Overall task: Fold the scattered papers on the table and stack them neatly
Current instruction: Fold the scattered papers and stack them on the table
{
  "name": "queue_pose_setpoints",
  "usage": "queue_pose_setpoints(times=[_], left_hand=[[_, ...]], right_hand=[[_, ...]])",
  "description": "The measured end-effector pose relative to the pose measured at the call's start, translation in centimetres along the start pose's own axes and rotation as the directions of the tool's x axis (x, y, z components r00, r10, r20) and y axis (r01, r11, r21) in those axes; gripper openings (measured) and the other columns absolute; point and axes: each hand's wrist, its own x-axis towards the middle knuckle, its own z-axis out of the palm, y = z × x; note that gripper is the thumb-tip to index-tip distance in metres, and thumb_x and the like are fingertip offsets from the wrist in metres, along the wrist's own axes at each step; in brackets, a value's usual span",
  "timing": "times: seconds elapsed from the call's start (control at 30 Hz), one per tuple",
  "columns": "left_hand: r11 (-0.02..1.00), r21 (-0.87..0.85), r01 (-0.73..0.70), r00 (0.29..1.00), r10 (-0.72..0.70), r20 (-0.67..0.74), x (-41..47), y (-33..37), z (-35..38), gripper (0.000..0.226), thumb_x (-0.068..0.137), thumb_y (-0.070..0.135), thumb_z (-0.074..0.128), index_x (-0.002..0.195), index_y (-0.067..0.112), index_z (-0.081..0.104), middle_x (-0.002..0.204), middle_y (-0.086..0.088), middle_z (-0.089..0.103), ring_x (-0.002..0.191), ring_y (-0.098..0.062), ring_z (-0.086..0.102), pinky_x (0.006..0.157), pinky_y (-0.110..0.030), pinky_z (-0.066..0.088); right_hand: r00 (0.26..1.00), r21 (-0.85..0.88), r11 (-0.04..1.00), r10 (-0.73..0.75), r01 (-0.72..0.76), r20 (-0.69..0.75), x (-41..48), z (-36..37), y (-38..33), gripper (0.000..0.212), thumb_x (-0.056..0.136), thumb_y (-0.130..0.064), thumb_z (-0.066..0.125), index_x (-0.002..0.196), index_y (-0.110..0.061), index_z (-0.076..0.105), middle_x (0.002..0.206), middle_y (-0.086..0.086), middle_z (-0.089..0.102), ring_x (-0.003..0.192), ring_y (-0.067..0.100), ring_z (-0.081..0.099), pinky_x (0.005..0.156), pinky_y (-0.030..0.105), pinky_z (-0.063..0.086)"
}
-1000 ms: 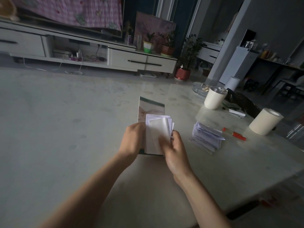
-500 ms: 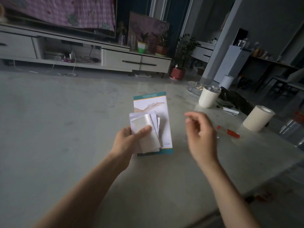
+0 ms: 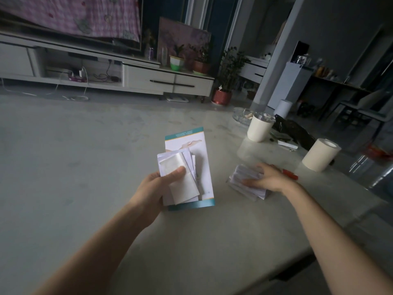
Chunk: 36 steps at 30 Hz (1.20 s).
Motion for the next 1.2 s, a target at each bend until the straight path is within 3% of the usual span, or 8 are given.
queue_pose_setpoints(times=[0.13, 0.23, 0.37, 0.57, 0.77, 0.87, 1.07, 1.2], left_hand=[[1.000, 0.006, 0.011, 1.000, -0.011, -0.010, 0.1, 0.0, 0.0, 0.015, 0.086, 0.024, 0.060, 0.090, 0.011, 0.068, 0.076, -0.002, 0.073, 0.063, -0.014, 0.069, 0.058, -0.025, 0.056], [1.000, -0.003, 0.022, 1.000, -0.022, 0.008, 0.2, 0.0, -0.1, 0.016, 0.087, 0.025, 0.059, 0.092, 0.012, 0.067, 0.080, -0.002, 0.073, 0.065, -0.014, 0.069, 0.058, -0.025, 0.056], [0.998, -0.046, 0.045, 0.998, -0.043, 0.042, 0.2, 0.2, -0.2, 0.015, 0.089, 0.026, 0.056, 0.094, 0.017, 0.067, 0.080, 0.001, 0.073, 0.067, -0.013, 0.070, 0.062, -0.027, 0.057], [0.981, -0.161, 0.109, 0.985, -0.084, 0.152, -0.4, 0.7, -0.1, 0.027, 0.081, 0.028, 0.056, 0.105, 0.019, 0.064, 0.088, -0.001, 0.073, 0.070, -0.014, 0.070, 0.057, -0.026, 0.057], [0.977, -0.167, 0.135, 0.981, -0.108, 0.162, -0.4, 0.7, 0.1, 0.028, 0.085, 0.027, 0.055, 0.110, 0.018, 0.062, 0.093, 0.000, 0.073, 0.076, -0.014, 0.071, 0.061, -0.026, 0.057], [0.975, -0.173, 0.141, 0.978, -0.110, 0.180, -0.6, 0.8, 0.2, 0.024, 0.088, 0.025, 0.052, 0.108, 0.017, 0.062, 0.092, -0.001, 0.074, 0.076, -0.014, 0.071, 0.063, -0.026, 0.057], [0.974, -0.185, 0.129, 0.981, -0.099, 0.166, -0.6, 0.9, 0.0, 0.024, 0.087, 0.024, 0.054, 0.109, 0.017, 0.062, 0.093, -0.003, 0.072, 0.074, -0.014, 0.070, 0.063, -0.024, 0.057], [0.979, -0.158, 0.130, 0.984, -0.107, 0.145, -0.3, 1.0, -0.2, 0.023, 0.088, 0.025, 0.053, 0.109, 0.018, 0.062, 0.094, -0.001, 0.072, 0.075, -0.013, 0.070, 0.063, -0.024, 0.056]], right_hand=[[0.992, 0.050, 0.997, 0.045, -0.051, 0.114, -0.7, -0.8, 0.3, 0.085, 0.040, -0.069, 0.080, 0.100, -0.012, 0.066, 0.100, 0.005, 0.067, 0.092, 0.018, 0.062, 0.074, 0.027, 0.047], [0.997, 0.143, 0.989, 0.013, -0.024, 0.079, -0.3, -0.9, 1.0, 0.099, 0.025, -0.070, 0.082, 0.103, -0.011, 0.064, 0.101, 0.006, 0.066, 0.092, 0.018, 0.064, 0.079, 0.028, 0.050], [0.999, 0.277, 0.960, -0.040, 0.028, 0.036, -1.0, -1.3, 0.8, 0.034, 0.073, -0.033, 0.078, 0.089, -0.012, 0.058, 0.082, 0.000, 0.062, 0.076, 0.013, 0.059, 0.060, 0.021, 0.042], [0.990, 0.429, 0.893, -0.107, 0.139, -0.097, -3.0, -2.8, -0.2, 0.010, 0.091, -0.015, 0.057, 0.085, -0.011, 0.050, 0.085, 0.008, 0.056, 0.079, 0.019, 0.053, 0.064, 0.027, 0.041], [0.916, 0.749, 0.539, -0.321, 0.386, -0.241, -9.1, -4.2, -7.8, 0.006, 0.090, -0.011, 0.054, 0.093, -0.016, 0.055, 0.080, -0.003, 0.069, 0.069, 0.011, 0.068, 0.052, 0.028, 0.056], [0.886, 0.763, 0.500, -0.416, 0.409, -0.203, -10.5, -2.2, -11.0, 0.011, 0.089, -0.010, 0.056, 0.098, -0.016, 0.055, 0.081, -0.001, 0.069, 0.070, 0.012, 0.068, 0.057, 0.031, 0.058], [0.894, 0.707, 0.551, -0.206, 0.443, -0.398, -9.1, 1.1, -12.4, 0.013, 0.090, -0.012, 0.059, 0.100, -0.016, 0.052, 0.098, 0.009, 0.066, 0.088, 0.020, 0.064, 0.079, 0.036, 0.052], [0.885, 0.756, 0.507, -0.031, 0.414, -0.464, -8.4, 2.0, -12.4, 0.015, 0.090, -0.013, 0.058, 0.102, -0.011, 0.050, 0.088, 0.002, 0.063, 0.081, 0.016, 0.059, 0.075, 0.030, 0.048]])
